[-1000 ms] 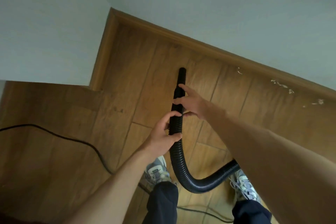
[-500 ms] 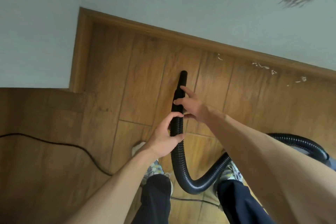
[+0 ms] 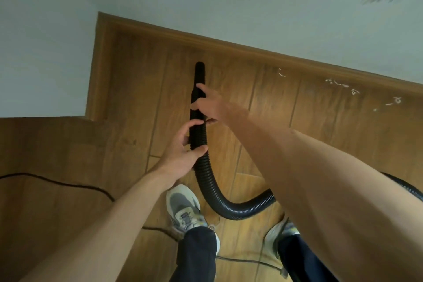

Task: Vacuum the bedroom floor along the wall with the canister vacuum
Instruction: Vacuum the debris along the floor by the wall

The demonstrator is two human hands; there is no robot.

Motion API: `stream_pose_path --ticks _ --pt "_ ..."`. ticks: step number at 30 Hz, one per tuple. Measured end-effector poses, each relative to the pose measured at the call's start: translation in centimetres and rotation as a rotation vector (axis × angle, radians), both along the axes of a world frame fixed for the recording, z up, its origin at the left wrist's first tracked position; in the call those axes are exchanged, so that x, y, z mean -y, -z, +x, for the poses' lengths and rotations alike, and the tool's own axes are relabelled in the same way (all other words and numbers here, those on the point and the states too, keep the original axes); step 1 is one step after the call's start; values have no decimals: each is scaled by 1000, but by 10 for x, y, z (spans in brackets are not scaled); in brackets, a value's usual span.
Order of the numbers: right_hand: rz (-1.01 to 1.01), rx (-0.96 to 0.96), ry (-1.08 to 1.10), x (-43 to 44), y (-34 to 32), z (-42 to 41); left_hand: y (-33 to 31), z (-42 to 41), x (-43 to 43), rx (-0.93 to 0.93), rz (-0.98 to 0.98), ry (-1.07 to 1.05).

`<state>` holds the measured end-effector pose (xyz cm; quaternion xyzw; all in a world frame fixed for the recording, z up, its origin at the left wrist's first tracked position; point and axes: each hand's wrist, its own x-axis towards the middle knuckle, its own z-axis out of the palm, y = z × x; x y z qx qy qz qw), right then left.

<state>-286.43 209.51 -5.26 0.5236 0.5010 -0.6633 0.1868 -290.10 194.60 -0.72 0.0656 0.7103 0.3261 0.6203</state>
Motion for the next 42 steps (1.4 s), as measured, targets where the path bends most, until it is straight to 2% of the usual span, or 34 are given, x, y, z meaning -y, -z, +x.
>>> stream_pose_path --ticks 13,19,31,42 --pt "-92 25 477 -29 0 149 -3 84 -52 45 61 398" --pt "-124 2 509 -52 1 184 -2 114 -77 55 61 429" --pt "-148 -61 516 -83 5 185 -6 112 -112 0 20 479" --pt "-233 -68 577 -59 -6 238 -23 154 -98 80 -19 587"
